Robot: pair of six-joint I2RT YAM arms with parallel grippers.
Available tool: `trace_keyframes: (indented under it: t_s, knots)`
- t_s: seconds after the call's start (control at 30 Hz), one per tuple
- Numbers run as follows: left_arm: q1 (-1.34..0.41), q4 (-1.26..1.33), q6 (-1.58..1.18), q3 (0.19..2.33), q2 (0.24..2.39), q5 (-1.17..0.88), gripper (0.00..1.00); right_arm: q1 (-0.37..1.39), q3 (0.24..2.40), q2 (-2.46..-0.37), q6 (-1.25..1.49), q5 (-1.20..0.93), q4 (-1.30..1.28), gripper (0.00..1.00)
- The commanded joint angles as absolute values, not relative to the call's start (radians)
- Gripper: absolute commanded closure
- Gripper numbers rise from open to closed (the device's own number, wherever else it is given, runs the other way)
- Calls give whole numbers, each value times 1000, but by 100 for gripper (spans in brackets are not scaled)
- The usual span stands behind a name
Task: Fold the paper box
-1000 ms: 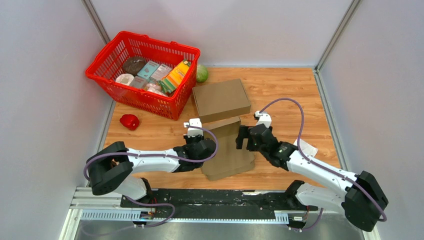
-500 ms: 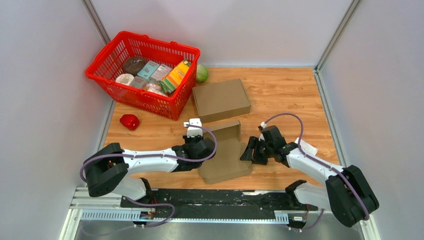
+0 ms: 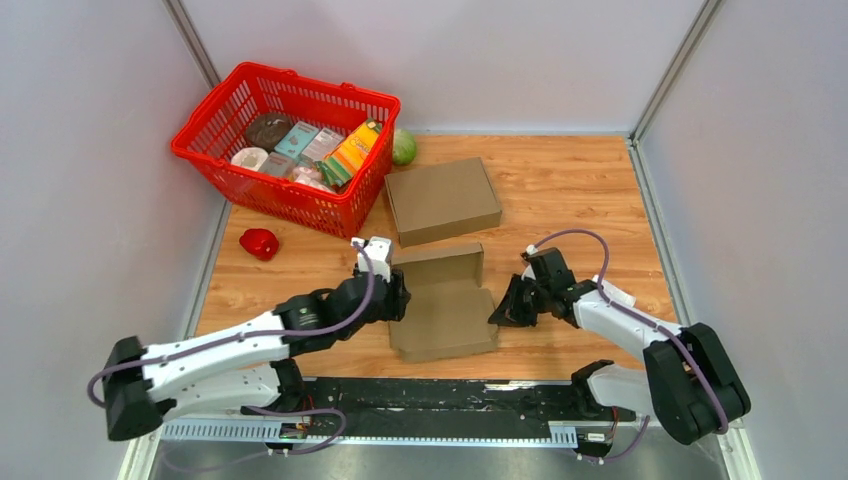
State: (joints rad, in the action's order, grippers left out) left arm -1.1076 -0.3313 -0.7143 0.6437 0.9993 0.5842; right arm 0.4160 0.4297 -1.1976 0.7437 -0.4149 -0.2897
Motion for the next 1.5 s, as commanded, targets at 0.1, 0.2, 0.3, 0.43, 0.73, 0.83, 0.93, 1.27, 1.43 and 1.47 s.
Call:
trace_keyframes:
  t_s: [0.1,0.2,0.3,0.43,0.73,0.83,0.93,1.27,1.43,1.47]
  knots:
    - [-1233,-474,-359,840,937,-3,29,394,547,-1253,752,-621,-394,98]
    - [-1363,-540,-174,974,1109,141,29,388,587,-1266,736,-647,-437,99]
    - [-1394,-560,-25,1057,1271,130,28,380,610,-1275,729,-692,-477,100]
    - [-1439,-632,100,1152,1461,90,27,370,624,-1269,738,-719,-500,100]
    - [-1479,-632,138,1221,1638,374,25,368,588,-1240,805,-767,-462,100]
    - [-1479,-655,130,1244,1676,416,28,368,578,-1210,825,-773,-460,100]
    - [-1480,-663,123,1259,1687,462,44,368,575,-1166,842,-769,-474,99]
    - [-1477,-779,-46,1316,1603,483,100,276,878,-965,618,-406,-840,17]
    - [-1450,-963,-272,1419,1569,505,100,155,1040,-900,560,-23,-971,0]
    - [-1425,-991,-305,1460,1565,489,100,118,1051,-910,555,-25,-973,0]
